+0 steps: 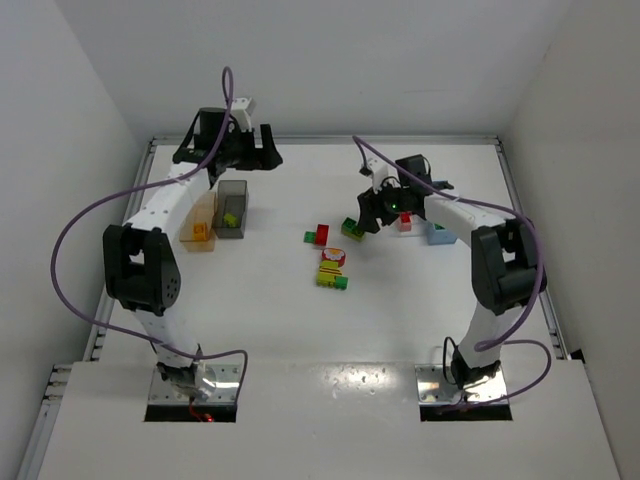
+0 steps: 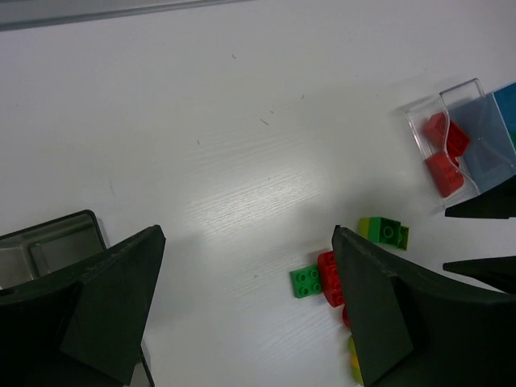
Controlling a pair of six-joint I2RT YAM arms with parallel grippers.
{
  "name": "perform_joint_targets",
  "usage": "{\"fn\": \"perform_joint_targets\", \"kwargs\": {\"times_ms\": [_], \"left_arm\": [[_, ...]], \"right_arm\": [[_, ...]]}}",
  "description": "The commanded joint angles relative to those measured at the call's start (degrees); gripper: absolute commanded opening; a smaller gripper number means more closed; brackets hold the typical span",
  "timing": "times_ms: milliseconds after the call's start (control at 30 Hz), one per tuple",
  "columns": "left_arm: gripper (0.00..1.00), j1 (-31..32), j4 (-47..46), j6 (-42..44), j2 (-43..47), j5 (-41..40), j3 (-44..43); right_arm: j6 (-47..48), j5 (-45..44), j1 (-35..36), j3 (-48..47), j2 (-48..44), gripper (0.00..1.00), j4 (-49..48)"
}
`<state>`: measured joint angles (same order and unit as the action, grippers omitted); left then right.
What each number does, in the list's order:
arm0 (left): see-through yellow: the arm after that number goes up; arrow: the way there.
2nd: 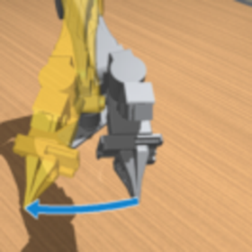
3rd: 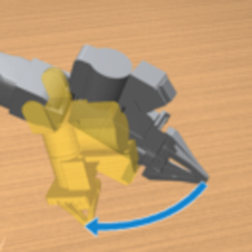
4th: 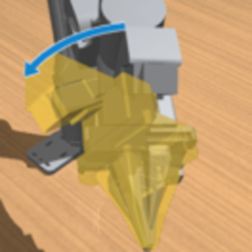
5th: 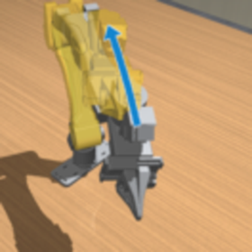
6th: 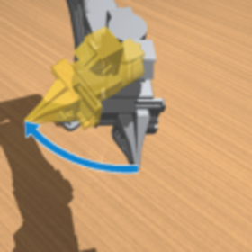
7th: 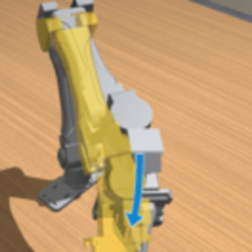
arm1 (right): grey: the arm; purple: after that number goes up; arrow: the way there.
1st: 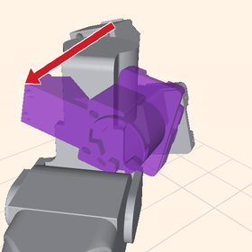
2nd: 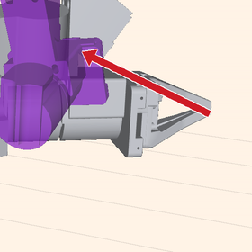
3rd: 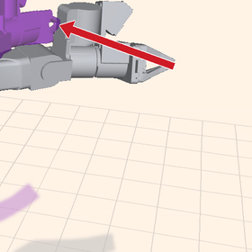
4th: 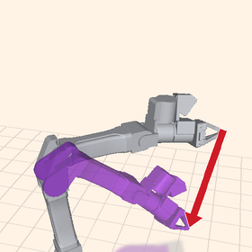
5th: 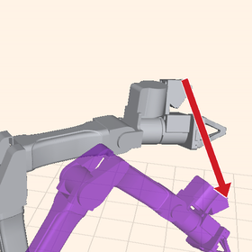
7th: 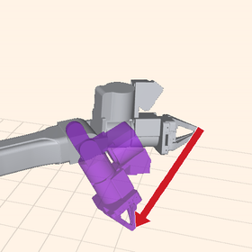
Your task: Sort the legos into containers by color
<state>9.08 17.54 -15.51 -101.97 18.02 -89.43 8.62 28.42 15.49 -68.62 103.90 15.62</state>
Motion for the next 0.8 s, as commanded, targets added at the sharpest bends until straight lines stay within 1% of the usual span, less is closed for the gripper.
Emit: {"fn": "perform_joint_targets", "kwargs": {"times_ms": [0,133,300,633,767], "left_arm": [[0.92,-1.3,-1.4,-0.1,3.5,3.5,0.3],[0.92,-1.9,-1.4,-0.1,1.3,6.0,-0.8],[0.92,-2.4,-1.9,-0.7,-0.5,6.6,-2.0],[0.92,-2.4,-2.4,-1.2,-1.6,7.6,-2.0],[0.92,-2.4,-2.4,-1.2,-2.2,7.6,-2.5]], "right_arm": [[1.9,-0.2,0.5,-3.8,1.1,0.65,-3.3],[3.9,-1.4,1.7,-3.8,2.5,0.65,-3.3],[8.1,-2.0,2.3,-3.8,3.9,0.65,-0.4],[9.8,-8.5,2.8,-4.9,7.6,0.65,-0.9],[10.4,-8.5,3.3,-5.5,8.9,0.65,-0.9]]}}
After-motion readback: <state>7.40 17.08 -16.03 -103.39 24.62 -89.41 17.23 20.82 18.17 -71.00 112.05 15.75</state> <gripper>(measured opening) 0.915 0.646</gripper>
